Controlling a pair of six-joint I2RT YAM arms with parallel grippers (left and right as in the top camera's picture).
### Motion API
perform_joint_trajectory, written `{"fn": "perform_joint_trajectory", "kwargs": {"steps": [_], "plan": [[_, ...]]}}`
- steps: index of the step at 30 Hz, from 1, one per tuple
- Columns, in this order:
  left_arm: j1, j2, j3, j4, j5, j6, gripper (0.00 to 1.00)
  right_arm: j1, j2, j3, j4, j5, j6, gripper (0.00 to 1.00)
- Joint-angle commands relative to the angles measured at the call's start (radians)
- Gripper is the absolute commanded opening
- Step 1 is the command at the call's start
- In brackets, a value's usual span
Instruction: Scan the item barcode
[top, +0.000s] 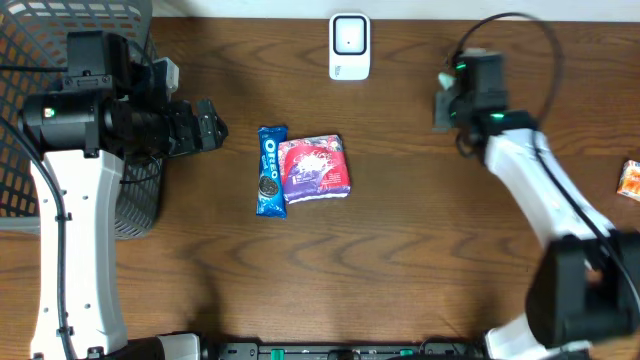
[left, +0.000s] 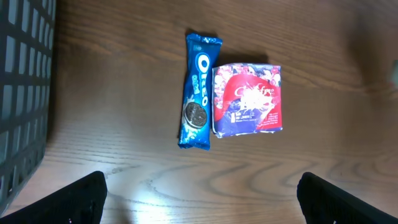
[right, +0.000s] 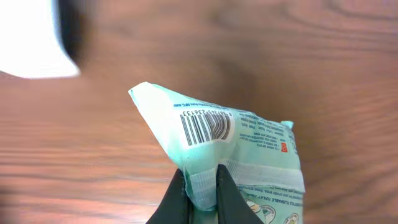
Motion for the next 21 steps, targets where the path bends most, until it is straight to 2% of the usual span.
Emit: {"fn": "perform_joint_trajectory", "kwargs": {"steps": [1, 5, 8, 12, 16, 21], "plan": [[-0.002, 0.004, 0.003, -0.001, -0.006, 0.013, 0.98, -0.07, -0.058, 0.018, -0.02, -0.391, 0.173, 0.01], [-0.002, 0.004, 0.003, -0.002, -0.006, 0.013, 0.98, -0.119, -0.043, 0.013, -0.027, -0.665, 0.262, 0.01], [-0.002, 0.004, 0.003, -0.002, -0.006, 0.013, 0.98, -0.124, -0.012, -0.005, -0.022, -0.797, 0.33, 0.01], [-0.002, 0.004, 0.003, -0.002, -0.006, 0.013, 0.98, -0.118, 0.041, -0.032, 0.003, -0.916, 0.399, 0.01], [-0.002, 0.004, 0.003, -0.001, -0.006, 0.013, 0.98, -0.116, 0.106, -0.066, 0.099, -1.04, 0.461, 0.01], [-0.002, 0.004, 0.003, -0.001, -0.006, 0.013, 0.98, -0.115, 0.188, -0.114, 0.177, -1.056, 0.538, 0.01]]}}
